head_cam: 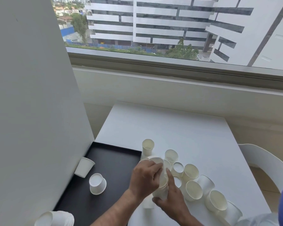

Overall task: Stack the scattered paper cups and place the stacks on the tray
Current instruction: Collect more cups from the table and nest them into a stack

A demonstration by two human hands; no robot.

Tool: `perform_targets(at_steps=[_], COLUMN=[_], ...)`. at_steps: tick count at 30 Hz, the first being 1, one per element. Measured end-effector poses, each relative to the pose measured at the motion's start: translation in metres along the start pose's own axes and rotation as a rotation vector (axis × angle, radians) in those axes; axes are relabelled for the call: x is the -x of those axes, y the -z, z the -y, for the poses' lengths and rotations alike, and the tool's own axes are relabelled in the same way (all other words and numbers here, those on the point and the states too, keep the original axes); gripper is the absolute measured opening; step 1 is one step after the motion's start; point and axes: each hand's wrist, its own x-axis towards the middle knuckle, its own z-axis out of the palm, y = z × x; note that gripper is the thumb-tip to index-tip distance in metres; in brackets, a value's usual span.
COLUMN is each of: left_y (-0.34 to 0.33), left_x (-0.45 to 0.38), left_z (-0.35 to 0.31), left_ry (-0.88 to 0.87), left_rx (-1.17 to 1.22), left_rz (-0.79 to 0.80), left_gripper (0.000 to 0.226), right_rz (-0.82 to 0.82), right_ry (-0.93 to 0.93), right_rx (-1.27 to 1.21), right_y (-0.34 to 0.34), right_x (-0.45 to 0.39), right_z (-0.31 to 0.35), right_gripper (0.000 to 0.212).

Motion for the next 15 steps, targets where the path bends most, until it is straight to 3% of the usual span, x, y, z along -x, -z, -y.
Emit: perform_targets(at_steps=[7,11,13,15], left_y=[-0.001,0.003,0.008,0.011], left_x=[0.018,0.023,0.025,0.024], left_z=[-0.001,0.004,0.011,0.025], left_ry=[-0.069,-0.008,0.077,0.16], left_rx=[-0.059,0.063,0.213,0.175], left_rz=[0.218,0.414,0.385,0.274], left_gripper=[0.017,0.032,0.027,0.027], right_rz=[-0.057,-0.082,-0.078,-0.081], right_ry=[0.051,0.106,0.117,0.101], right_rx=[-0.069,-0.024,0.006,0.021], right_y=[0.005,0.004,0.003,0.002], right_x=[0.003,0.007,0.008,0.009], right_z=[0.01,0.011,0.009,0.007], right_gripper=[0.114,0.094,0.082,0.083])
